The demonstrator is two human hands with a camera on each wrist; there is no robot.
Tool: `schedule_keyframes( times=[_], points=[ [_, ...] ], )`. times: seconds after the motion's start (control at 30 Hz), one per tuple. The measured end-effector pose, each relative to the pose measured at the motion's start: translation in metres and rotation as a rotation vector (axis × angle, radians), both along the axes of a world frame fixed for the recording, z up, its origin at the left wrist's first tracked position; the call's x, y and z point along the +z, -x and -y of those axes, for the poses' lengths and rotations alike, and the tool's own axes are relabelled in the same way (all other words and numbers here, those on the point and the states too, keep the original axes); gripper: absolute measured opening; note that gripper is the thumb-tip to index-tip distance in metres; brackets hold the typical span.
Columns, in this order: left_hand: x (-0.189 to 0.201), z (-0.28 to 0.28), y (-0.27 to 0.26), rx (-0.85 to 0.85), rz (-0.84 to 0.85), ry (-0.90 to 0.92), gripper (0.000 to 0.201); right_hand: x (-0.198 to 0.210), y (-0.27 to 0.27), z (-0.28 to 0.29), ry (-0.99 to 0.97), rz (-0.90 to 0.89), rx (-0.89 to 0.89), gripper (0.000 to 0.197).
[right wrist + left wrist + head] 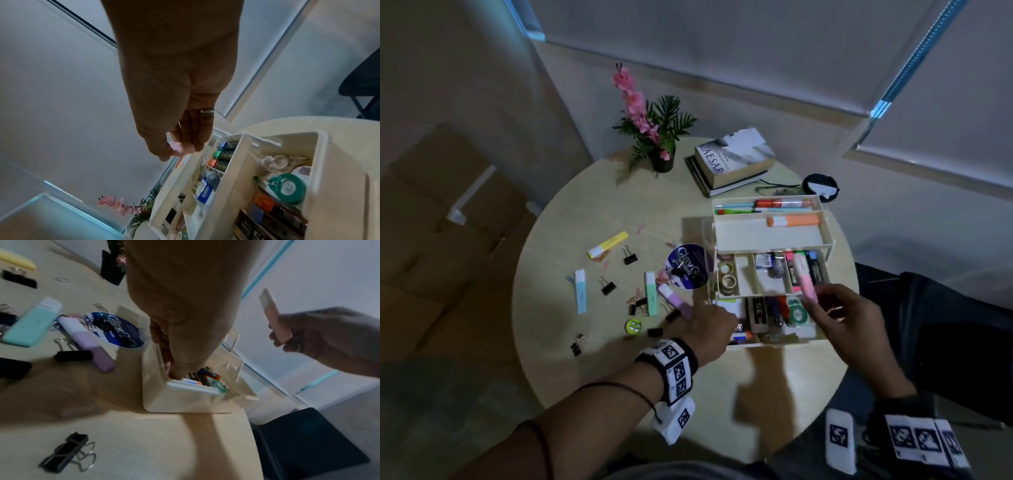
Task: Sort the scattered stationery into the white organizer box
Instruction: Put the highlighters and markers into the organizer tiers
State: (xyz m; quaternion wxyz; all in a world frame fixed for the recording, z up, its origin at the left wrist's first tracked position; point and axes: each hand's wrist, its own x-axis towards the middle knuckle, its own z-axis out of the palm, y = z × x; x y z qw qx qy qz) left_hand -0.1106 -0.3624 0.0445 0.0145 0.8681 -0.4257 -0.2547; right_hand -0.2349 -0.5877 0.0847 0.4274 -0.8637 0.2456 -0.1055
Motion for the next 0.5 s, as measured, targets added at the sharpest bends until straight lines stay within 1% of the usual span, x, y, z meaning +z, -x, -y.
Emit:
schedule_keyframes(
  times=[0.07,0.17,0.27,0.37,0.43,0.5],
  points=[
    [0.007,0.010,0.006,-0.061,0.074,-0.100,0.032,0.000,-0.012,0.007,-0.011,0.027,0.045,0.020],
    [0.007,0.020,0.009,-0.071,0.083,-0.198,0.032,0.000,-0.039,0.023,-0.036,0.082,0.106,0.023],
    [0.004,0.022,0.009,-0.051,0.068,-0.238,0.033,0.006,-0.073,0.035,-0.098,0.155,0.134,0.019],
    [-0.005,0.019,0.007,0.014,0.013,-0.208,0.030,0.011,-0.107,0.047,-0.148,0.201,0.119,0.018],
    [-0.008,0.016,0.005,0.063,-0.020,-0.142,0.027,0.008,-0.125,0.058,-0.144,0.172,0.127,0.017],
    [-0.008,0.013,0.005,0.054,-0.032,-0.117,0.026,0.002,-0.136,0.071,-0.118,0.122,0.117,0.016]
  ],
)
